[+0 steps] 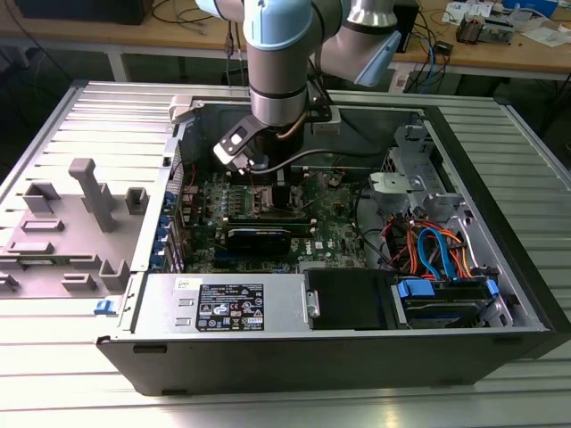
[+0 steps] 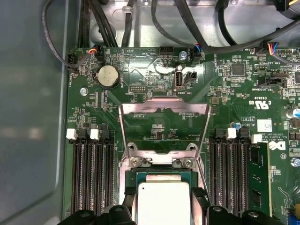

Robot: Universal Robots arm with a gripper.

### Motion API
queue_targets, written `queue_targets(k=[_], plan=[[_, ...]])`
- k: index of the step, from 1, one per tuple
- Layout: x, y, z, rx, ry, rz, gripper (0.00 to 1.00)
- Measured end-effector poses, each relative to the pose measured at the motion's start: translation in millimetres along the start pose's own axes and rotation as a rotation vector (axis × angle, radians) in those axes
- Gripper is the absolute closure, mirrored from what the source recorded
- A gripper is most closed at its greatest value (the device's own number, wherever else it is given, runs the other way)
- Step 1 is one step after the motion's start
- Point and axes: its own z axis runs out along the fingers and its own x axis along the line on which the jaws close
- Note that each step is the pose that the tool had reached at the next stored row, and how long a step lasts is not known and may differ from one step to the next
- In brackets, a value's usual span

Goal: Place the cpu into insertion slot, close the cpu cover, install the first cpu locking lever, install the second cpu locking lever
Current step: 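Place the cpu into insertion slot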

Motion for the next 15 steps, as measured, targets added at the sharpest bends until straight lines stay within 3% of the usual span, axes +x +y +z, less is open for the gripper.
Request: queue_targets(k=[5, 15], plan=[[0.6, -0.9, 2.1, 0.0002, -0.0034, 0.006, 0.45], [0.6, -1.0, 3.5, 0.0, -0.0032, 0.006, 0.45]])
